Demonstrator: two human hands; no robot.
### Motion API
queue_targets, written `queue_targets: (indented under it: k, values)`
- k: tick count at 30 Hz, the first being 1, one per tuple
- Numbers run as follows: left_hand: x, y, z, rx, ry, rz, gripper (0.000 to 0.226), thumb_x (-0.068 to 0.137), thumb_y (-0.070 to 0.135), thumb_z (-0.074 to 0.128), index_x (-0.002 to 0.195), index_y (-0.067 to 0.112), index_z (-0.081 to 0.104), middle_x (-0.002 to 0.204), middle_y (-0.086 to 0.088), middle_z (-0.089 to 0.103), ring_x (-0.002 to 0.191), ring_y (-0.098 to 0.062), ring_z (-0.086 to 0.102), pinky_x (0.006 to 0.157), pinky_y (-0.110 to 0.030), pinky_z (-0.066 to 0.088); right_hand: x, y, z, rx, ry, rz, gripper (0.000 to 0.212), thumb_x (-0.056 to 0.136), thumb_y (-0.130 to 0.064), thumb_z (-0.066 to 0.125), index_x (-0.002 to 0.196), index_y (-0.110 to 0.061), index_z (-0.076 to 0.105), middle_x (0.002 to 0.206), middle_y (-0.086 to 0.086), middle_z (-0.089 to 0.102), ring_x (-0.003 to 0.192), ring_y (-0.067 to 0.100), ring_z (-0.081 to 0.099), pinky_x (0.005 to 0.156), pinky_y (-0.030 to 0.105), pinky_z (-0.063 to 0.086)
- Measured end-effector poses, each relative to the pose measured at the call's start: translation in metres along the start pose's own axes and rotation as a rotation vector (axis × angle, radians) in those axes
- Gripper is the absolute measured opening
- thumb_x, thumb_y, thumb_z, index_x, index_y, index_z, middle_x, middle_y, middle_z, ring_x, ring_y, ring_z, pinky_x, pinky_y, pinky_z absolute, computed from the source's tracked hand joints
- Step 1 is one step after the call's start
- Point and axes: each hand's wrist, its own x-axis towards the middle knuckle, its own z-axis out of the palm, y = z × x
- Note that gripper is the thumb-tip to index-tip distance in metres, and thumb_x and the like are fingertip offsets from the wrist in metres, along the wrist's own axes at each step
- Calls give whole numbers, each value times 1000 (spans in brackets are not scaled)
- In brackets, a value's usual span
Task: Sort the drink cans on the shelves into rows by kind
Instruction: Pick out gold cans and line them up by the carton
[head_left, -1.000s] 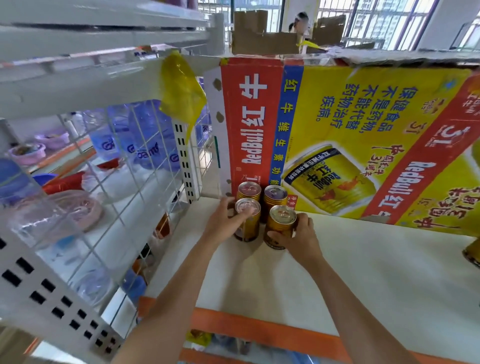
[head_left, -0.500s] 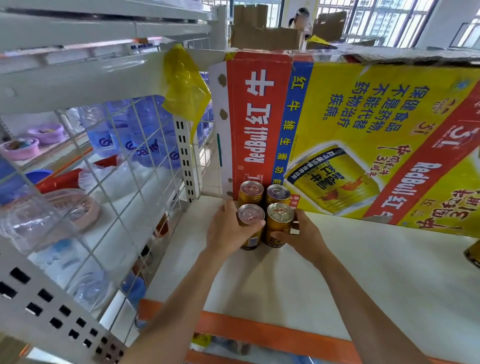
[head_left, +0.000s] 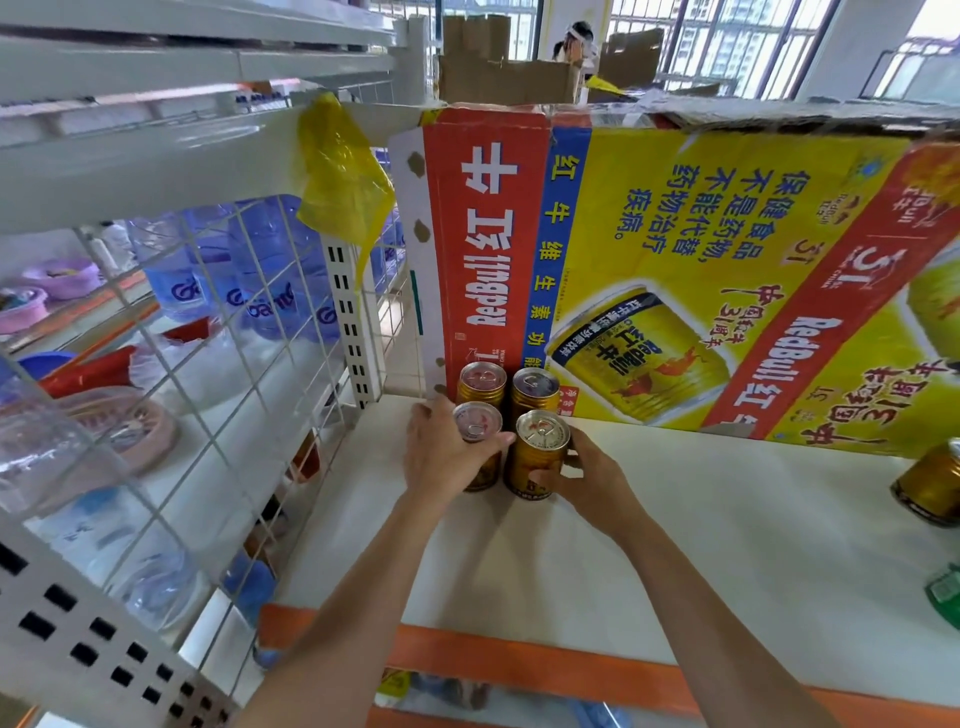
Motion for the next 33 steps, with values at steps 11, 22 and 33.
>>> queue_targets:
  k: [11,22,33]
  values:
    - [7,-15,-19,-318,-288,99,53,80,16,73,128,13,50,130,-3,54,121,-17,48,92,-26,40,-1,-1,14,-29,138,77,60,74,-27,78,119,-5,45,121,11,54,109,25,54,86,33,46]
    - [10,-16,-9,-314,-201,176,49,87,16,65,132,12,47,134,-6,53,124,-21,48,98,-30,42,14,-8,14,-38,72,58,63,79,-26,74,129,-10,41,130,9,52,116,26,51,96,41,46]
    - [10,-15,-15,-355,-386,163,59,96,15,50,146,18,20,149,-4,33,137,-20,29,111,-37,30,15,-8,12,-51,65,50,70,76,-30,76,133,-14,40,131,7,53,116,24,53,96,39,47]
